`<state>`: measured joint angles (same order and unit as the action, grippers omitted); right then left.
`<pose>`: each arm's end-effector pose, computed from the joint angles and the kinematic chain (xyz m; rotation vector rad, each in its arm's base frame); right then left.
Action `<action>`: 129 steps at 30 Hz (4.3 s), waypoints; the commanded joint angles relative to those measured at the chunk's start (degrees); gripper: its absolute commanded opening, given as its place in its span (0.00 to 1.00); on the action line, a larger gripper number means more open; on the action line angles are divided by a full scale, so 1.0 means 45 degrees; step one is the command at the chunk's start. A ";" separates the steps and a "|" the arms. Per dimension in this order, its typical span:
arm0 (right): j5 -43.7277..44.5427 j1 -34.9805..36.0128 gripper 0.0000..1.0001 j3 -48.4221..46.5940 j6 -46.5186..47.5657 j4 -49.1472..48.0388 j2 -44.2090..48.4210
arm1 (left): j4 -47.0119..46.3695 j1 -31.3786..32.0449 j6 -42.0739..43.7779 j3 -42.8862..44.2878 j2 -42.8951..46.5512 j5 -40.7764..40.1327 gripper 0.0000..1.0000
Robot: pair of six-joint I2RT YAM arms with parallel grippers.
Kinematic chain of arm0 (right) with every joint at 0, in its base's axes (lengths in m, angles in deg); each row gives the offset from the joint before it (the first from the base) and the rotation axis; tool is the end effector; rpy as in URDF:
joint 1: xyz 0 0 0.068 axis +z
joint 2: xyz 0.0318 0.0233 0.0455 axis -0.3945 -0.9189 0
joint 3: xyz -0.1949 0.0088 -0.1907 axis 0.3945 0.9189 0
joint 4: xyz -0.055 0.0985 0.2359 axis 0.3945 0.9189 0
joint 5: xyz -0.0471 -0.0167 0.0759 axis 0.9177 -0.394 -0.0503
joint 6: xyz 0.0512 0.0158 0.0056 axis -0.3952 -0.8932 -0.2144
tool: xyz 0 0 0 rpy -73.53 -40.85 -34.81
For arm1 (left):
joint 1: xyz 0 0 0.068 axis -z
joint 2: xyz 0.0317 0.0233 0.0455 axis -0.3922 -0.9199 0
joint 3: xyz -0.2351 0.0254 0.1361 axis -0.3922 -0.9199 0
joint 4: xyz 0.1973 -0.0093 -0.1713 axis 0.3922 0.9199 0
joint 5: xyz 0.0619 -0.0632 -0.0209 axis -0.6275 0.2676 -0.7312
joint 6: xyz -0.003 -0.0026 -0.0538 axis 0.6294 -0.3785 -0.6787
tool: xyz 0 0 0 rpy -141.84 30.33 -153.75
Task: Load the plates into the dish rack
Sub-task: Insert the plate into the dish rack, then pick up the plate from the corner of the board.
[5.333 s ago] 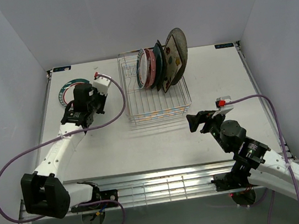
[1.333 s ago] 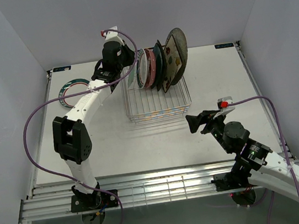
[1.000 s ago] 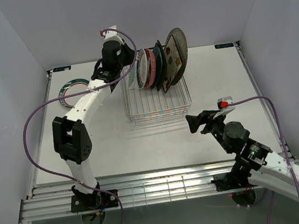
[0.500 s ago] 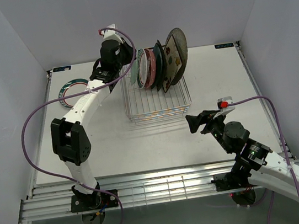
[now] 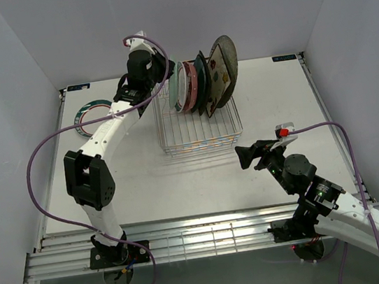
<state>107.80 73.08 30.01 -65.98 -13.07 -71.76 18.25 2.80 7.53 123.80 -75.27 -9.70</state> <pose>0.1011 0.0921 0.2637 0.0078 1.6210 0.5391 0.4076 -0.1951 0.3680 -0.1743 1.8367 -0.6774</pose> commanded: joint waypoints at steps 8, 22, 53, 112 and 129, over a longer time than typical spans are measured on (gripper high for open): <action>-0.0030 -0.0022 0.90 0.0017 0.0056 -0.0504 0.0236 | -0.0486 -0.0011 -0.1140 0.1476 0.0245 0.0021 0.00; 0.0028 -0.0022 0.90 0.0036 0.0056 -0.0543 0.0041 | -0.0290 -0.0109 -0.1102 0.2139 -0.0673 0.0061 0.00; 0.0126 -0.0041 0.90 0.0251 0.0095 -0.0797 -0.0233 | 0.0453 -0.0949 -0.1336 0.3917 -0.2939 0.0743 0.00; 0.0028 -0.0041 0.90 0.0349 0.0056 -0.0641 0.0295 | -0.0173 -0.1866 0.0635 0.1635 -0.1009 0.1839 0.68; 0.0087 -0.0022 0.90 0.0329 0.0036 -0.0660 0.0061 | -0.0349 -0.4503 0.2158 -0.1141 0.0361 0.3850 0.95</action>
<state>107.60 73.08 31.80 -65.98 -13.48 -71.19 17.02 -16.85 14.18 119.06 -77.98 4.18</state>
